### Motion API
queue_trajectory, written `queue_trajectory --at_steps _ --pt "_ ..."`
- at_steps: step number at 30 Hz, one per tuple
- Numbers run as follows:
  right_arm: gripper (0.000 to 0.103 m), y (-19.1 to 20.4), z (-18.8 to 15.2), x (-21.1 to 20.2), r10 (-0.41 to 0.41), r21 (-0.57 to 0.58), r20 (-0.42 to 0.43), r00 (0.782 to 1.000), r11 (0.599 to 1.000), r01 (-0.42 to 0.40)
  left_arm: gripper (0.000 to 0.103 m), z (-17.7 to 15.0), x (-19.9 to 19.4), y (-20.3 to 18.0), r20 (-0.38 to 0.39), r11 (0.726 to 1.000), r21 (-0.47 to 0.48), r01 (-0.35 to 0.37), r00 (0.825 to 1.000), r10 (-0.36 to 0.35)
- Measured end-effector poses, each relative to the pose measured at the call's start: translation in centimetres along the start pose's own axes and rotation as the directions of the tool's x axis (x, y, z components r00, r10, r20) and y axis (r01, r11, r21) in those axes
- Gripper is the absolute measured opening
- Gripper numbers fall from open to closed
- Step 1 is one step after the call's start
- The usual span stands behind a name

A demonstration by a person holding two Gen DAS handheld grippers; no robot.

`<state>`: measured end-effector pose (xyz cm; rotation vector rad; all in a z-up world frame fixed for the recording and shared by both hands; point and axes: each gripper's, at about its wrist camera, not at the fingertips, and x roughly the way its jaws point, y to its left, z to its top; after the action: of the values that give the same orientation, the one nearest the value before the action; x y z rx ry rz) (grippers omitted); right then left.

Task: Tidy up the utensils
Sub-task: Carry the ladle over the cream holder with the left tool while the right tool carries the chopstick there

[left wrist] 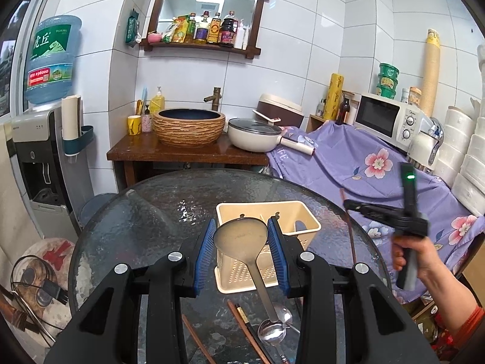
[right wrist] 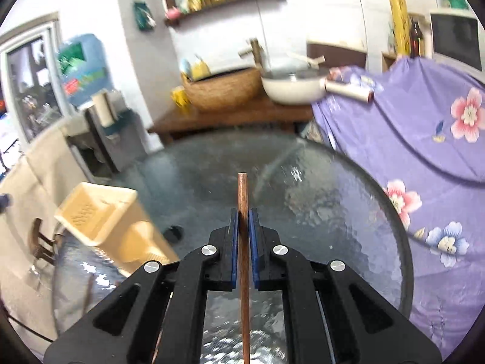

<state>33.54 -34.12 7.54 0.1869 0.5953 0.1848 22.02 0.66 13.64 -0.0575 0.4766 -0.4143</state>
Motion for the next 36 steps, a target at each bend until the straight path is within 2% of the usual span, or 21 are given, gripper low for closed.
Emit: queue_trajectory --at_steps 3,11,13,17,22,25,28,36 --pt "0.007 1.3 0.6 -3.2 0.029 -0.041 0.065 0.997 0.999 -0.027 0.035 0.5 0.0 0.2 0.007 1.000 -0.017 0.007 1.000 -0.007" --pt "0.007 3.8 3.0 -9.1 0.099 -0.097 0.166 0.981 0.992 -0.084 0.035 3.0 -0.4 0.5 0.034 0.999 -0.045 0.014 0.999 -0.013" --pt "0.007 4.6 4.4 -10.4 0.122 -0.103 0.183 0.975 0.989 -0.104 0.035 4.2 -0.2 0.7 0.034 0.998 -0.065 0.028 0.999 -0.026" --pt "0.007 7.1 7.7 -12.8 0.120 -0.164 0.233 0.965 0.983 -0.082 0.035 6.5 0.9 1.1 0.039 0.995 -0.098 0.025 0.999 -0.021" --pt "0.007 10.8 12.8 -14.3 0.144 -0.202 0.255 0.956 0.975 -0.093 0.035 9.3 2.7 1.4 0.050 0.995 -0.095 -0.043 0.998 0.048" --pt "0.007 12.3 15.0 -14.2 0.172 -0.197 0.254 0.952 0.973 -0.123 0.035 10.1 3.7 1.4 0.044 0.993 -0.085 -0.080 0.996 0.084" --pt "0.007 13.4 15.4 -13.2 0.205 -0.173 0.231 0.951 0.971 -0.167 0.035 9.9 4.6 1.4 0.027 0.992 -0.082 -0.100 0.994 0.102" --pt "0.007 13.9 10.4 -7.2 0.206 -0.154 0.154 0.966 0.971 -0.182 0.035 6.7 7.2 0.4 -0.006 0.991 -0.050 -0.126 0.992 0.126"
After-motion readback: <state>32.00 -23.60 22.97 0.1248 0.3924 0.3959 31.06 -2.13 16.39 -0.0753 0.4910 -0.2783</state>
